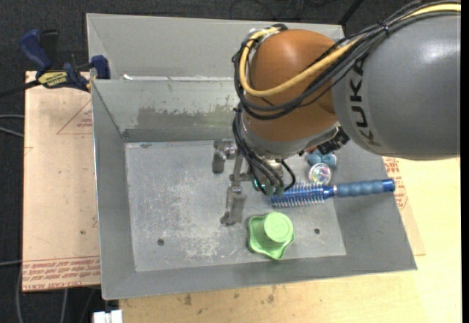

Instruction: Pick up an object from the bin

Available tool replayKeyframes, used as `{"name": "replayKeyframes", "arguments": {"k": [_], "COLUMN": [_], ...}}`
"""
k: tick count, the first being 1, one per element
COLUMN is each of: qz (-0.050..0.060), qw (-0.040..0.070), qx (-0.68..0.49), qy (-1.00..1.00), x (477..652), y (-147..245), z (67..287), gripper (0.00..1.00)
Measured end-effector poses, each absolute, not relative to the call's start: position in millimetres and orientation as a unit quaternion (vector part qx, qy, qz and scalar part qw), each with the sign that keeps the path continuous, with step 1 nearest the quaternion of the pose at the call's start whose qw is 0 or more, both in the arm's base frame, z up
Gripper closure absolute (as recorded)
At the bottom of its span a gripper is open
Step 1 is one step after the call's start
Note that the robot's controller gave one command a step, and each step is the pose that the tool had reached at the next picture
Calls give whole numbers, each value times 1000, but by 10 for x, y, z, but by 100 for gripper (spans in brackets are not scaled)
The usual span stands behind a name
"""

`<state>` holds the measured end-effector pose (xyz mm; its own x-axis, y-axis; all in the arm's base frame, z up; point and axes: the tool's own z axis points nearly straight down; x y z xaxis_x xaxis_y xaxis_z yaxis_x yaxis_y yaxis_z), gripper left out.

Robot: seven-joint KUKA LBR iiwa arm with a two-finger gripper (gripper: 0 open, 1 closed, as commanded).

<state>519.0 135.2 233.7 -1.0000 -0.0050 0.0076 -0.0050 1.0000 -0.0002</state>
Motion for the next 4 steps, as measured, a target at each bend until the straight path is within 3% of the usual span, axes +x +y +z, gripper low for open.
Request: {"name": "replayKeyframes", "arguments": {"k": [1, 2, 3, 4], "qz": [-1, -1, -1, 1], "qw": [4, 0, -1, 0], "qx": [8, 3, -24, 225], "qy": [-1000, -1000, -1000, -974], "x": [5036, 5067, 4874, 4861], "y": [1992, 1951, 2048, 1424], "z": [1575, 1619, 1849, 1774], "gripper": [0, 100, 100, 100]}}
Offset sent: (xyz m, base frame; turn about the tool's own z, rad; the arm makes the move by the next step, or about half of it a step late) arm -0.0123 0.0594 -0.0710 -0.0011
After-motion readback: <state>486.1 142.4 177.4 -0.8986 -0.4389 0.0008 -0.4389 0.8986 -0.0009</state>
